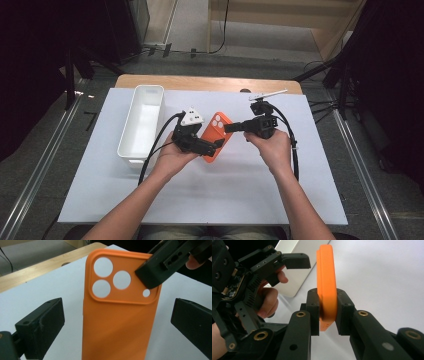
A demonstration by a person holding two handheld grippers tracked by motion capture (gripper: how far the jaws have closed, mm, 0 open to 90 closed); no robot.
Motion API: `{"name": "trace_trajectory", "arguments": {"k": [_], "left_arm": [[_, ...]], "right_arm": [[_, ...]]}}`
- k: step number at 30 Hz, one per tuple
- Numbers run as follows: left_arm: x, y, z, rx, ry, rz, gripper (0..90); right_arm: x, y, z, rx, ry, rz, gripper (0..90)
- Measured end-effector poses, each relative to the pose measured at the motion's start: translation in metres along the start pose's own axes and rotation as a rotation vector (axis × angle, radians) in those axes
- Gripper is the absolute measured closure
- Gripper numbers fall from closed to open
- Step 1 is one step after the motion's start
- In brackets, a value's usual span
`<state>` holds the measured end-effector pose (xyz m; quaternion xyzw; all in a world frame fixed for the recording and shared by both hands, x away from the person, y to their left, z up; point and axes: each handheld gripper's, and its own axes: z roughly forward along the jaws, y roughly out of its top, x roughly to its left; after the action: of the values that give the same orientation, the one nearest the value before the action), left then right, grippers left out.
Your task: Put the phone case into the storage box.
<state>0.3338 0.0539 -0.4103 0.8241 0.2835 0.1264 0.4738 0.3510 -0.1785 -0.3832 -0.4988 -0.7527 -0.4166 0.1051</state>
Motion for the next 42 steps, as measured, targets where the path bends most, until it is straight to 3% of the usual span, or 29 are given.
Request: {"name": "trace_trajectory", "arguments": {"k": [3, 9, 19, 26, 34, 35, 42], "left_arm": [[-0.002, 0.000, 0.001, -0.016, 0.021, -0.008, 0.0], [-0.007, 0.000, 0.004, 0.017, 0.017, -0.001, 0.0], [-0.012, -0.002, 0.005, 0.015, 0.047, 0.010, 0.0], [-0.018, -0.004, 0.007, 0.003, 0.074, 0.048, 0.0], [-0.022, -0.007, 0.012, 0.019, 0.076, 0.062, 1.6], [-0.023, -0.008, 0.013, 0.024, 0.089, 0.079, 1.5], [-0.023, -0.006, 0.009, -0.017, 0.101, 0.080, 6.2]], "right_arm": [[0.003, 0.000, 0.001, 0.003, 0.001, -0.004, 74.8], [0.009, -0.002, 0.001, 0.003, -0.004, -0.017, 74.7], [0.014, -0.006, 0.005, 0.015, 0.018, -0.017, 74.7], [0.012, -0.008, 0.010, 0.026, 0.026, -0.002, 74.7], [0.010, -0.012, 0.011, 0.036, 0.037, 0.027, 74.7], [0.010, -0.012, 0.010, 0.036, 0.038, 0.025, 74.7], [0.012, -0.013, 0.012, 0.041, 0.038, 0.025, 74.7]]}}
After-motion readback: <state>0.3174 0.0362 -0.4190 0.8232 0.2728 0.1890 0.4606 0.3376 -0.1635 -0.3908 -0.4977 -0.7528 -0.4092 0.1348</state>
